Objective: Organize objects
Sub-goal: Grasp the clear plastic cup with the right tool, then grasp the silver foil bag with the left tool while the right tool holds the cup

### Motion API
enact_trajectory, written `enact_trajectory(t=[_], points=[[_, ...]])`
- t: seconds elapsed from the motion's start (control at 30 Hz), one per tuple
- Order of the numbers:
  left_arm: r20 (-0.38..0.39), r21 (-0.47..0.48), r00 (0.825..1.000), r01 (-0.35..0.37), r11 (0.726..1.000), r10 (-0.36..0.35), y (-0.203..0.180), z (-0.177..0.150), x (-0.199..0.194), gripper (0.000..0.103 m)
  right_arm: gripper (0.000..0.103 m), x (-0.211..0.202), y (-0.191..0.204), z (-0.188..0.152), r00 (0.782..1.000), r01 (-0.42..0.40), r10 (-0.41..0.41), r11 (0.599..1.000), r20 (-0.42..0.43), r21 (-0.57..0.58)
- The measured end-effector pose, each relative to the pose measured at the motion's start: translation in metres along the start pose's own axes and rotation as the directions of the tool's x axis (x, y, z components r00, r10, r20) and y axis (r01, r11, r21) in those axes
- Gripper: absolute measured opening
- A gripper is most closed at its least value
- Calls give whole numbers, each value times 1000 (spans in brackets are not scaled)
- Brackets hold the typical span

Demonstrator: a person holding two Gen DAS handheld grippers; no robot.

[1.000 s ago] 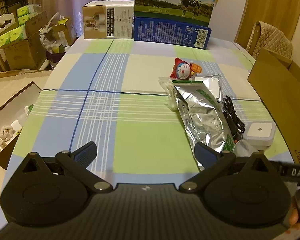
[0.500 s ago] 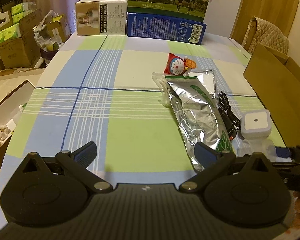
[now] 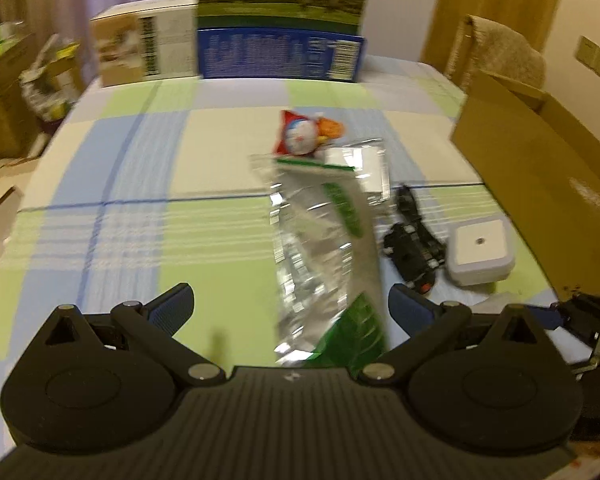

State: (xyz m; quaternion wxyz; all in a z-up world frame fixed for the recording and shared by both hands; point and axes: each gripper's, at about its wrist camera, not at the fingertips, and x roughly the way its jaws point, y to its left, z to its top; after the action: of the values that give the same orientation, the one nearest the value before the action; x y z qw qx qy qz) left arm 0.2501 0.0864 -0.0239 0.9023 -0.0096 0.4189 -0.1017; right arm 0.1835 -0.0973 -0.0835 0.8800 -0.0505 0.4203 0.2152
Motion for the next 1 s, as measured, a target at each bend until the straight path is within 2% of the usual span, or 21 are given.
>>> enact_trajectory(t=[0.27, 0.4, 0.43, 0.5, 0.57, 0.67, 0.77, 0.83, 0.9, 1.0], points=[[-65, 44, 997, 33, 998, -30, -21, 22, 39, 98, 70, -6, -19, 1, 1000, 20, -20, 999, 7, 43], [-119, 61, 993, 26, 998, -19, -20, 27, 62, 89, 70, -5, -25, 1, 1000, 28, -28, 998, 4, 53], [-134, 52, 991, 21, 998, -14, -18, 27, 68, 85, 70, -5, -28, 1, 1000, 27, -27, 998, 2, 59], [-155, 24, 988, 33, 999, -28, -13, 27, 75, 84, 70, -5, -29, 2, 1000, 25, -25, 997, 3, 66], [-175, -21, 983, 53, 998, -56, -9, 27, 79, 76, 70, -6, -29, 3, 1000, 23, -23, 998, 10, 65], [-181, -16, 983, 42, 999, -44, -11, 25, 79, 74, 70, -5, -29, 4, 1000, 21, -21, 998, 9, 66], [-183, -14, 983, 32, 999, -34, -11, 24, 74, 64, 70, -4, -31, 5, 1000, 23, -24, 998, 8, 66], [-171, -20, 985, 36, 999, -39, -10, 22, 66, 51, 70, -5, -32, 5, 1000, 29, -30, 997, 9, 70], [-178, -51, 983, 44, 998, -52, -10, 18, 57, 41, 70, -6, -33, 5, 999, 34, -35, 997, 10, 72], [-189, -50, 981, 29, 998, -38, -13, 2, 42, 41, 70, -8, -33, 3, 999, 44, -44, 997, 4, 67]])
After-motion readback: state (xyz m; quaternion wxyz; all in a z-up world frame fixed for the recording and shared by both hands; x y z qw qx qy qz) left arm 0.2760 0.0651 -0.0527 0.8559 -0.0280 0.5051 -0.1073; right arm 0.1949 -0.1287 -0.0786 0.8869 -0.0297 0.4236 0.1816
